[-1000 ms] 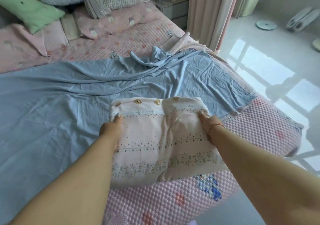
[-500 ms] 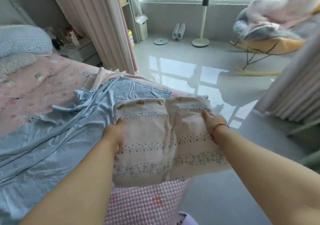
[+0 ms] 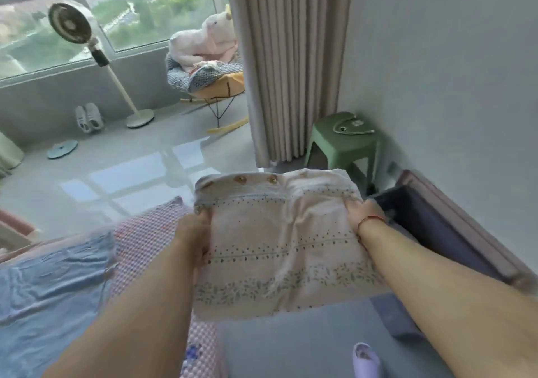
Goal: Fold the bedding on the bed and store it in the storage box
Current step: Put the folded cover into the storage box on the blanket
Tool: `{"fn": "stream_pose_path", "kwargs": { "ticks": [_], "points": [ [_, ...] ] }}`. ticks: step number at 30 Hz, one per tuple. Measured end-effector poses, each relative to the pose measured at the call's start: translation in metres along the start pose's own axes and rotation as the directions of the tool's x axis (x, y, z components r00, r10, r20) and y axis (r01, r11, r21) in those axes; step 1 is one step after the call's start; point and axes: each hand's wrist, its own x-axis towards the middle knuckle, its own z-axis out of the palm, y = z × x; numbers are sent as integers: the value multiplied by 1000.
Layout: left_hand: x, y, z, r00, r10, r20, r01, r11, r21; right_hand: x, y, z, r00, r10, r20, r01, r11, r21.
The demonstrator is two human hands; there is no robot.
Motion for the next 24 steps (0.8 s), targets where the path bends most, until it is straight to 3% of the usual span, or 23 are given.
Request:
{"fn": "stream_pose_path", "kwargs": {
  "ticks": [7,12,24],
  "points": [
    [2,85,189,970,73,230,-119,975,190,73,89,-129,947,232,-220,-205,969,138],
    [-3,129,305,929,57,365,-151,961,233,127,143,-192,902,338,-270,-277,930,241],
    [2,168,494,823,71,563,-349,845,405,196,237,-239,717,632,-294,-492,758,429]
  ]
}}
